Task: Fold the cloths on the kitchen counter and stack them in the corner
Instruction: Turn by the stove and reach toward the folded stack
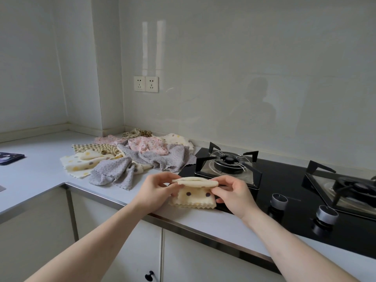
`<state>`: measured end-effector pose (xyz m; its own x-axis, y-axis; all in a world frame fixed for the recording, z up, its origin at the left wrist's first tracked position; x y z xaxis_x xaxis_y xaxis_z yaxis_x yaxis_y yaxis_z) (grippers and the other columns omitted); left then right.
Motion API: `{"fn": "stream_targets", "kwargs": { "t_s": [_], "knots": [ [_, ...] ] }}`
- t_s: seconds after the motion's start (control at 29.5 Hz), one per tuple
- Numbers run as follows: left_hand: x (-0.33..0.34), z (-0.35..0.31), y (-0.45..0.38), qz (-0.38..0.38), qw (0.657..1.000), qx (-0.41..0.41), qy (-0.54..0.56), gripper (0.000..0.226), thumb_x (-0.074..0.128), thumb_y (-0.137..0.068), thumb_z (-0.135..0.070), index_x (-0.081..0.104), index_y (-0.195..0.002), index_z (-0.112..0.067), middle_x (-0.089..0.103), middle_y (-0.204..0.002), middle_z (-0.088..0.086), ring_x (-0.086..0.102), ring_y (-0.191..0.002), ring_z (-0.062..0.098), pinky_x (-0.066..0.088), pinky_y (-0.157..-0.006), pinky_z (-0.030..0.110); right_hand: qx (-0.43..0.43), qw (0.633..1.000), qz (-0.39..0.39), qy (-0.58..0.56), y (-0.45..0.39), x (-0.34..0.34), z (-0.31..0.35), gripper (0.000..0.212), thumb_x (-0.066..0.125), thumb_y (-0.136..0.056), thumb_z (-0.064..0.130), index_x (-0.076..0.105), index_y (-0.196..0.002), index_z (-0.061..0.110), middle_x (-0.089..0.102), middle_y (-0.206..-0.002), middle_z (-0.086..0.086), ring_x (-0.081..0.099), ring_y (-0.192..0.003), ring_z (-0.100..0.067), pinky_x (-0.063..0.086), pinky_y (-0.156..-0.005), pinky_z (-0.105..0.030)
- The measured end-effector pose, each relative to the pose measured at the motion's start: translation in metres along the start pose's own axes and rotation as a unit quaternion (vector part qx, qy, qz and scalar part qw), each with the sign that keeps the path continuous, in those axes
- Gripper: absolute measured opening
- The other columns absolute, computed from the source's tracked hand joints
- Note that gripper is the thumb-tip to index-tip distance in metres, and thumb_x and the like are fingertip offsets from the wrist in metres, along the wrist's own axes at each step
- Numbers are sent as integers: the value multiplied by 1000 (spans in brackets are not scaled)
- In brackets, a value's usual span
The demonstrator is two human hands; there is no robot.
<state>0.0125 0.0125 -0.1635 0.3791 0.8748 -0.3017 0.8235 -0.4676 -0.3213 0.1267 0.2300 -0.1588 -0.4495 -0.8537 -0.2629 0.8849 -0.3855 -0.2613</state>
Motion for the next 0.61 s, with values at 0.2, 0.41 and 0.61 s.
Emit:
{"fn": "stream_targets", "kwargs": {
  "t_s": [0.2, 0.41, 0.61],
  "knots": [
    [3, -2, 4, -9, 998, -35, -52, 11, 74, -84, -9, 76, -80, -19, 75, -69, 3, 61, -56, 7, 47, -56, 16, -78, 982, -58, 164, 10, 11, -2, 19, 65, -89, 13, 68, -85, 32, 74, -95, 19, 69, -88, -1, 60, -76, -31],
    [8, 4, 3, 9, 993, -33, -117, 5, 70, -67, -22, 70, -69, -17, 65, -61, -5, 51, -53, 7, 40, -52, 19, -91, 956, -36, 275, 14, 18, 1, 15, 53, -91, 23, 57, -80, 33, 68, -102, 18, 63, -93, -5, 59, -76, -37],
    [13, 8, 0, 51, 982, -28, -177, 17, 58, -66, -37, 65, -69, -21, 51, -59, -11, 44, -59, 11, 37, -61, 30, -89, 940, -36, 327, 17, 18, 5, 25, 40, -91, 46, 50, -73, 32, 63, -93, 15, 57, -89, -7, 52, -79, -40]
  ]
}}
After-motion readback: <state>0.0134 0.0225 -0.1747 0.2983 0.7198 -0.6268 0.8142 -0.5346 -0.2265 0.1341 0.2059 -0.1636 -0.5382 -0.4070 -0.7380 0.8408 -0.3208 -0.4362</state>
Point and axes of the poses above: each hand's wrist, its own y-axis away from the middle knuckle, its own x-axis out of the palm, z = x × y, the point moved 5 cm from there along -y, towards the middle knuckle
